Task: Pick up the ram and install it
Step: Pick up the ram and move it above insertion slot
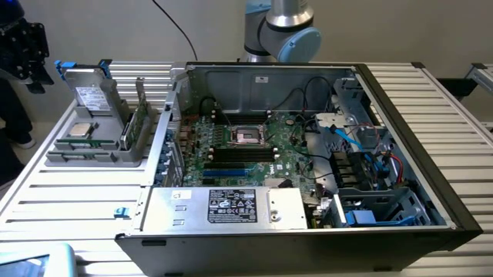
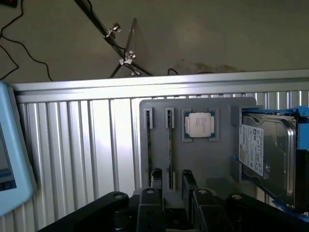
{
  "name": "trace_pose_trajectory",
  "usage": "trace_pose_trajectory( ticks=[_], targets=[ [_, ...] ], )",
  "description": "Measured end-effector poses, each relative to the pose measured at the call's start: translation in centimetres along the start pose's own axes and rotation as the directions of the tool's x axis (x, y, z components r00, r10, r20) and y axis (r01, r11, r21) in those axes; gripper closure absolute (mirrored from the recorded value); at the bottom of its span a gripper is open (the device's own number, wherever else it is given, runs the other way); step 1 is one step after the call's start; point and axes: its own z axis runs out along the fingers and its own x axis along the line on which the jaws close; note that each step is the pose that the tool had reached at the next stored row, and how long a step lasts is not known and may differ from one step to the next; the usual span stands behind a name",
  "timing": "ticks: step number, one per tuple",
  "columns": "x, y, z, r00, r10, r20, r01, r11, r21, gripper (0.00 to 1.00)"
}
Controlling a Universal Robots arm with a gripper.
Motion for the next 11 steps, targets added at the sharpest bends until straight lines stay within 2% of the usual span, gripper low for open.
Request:
trace_pose_trajectory(
  ticks=[2,3,11],
  targets=[
    [0.00,0.00,0.00,1.0000,0.000,0.0000,0.000,1.0000,0.0000,0.64],
    [0.00,0.00,0.00,1.0000,0.000,0.0000,0.000,1.0000,0.0000,0.57],
    [0.00,-0.95,0.20,1.0000,0.000,-0.0001,0.000,1.0000,0.0000,0.57]
  ],
)
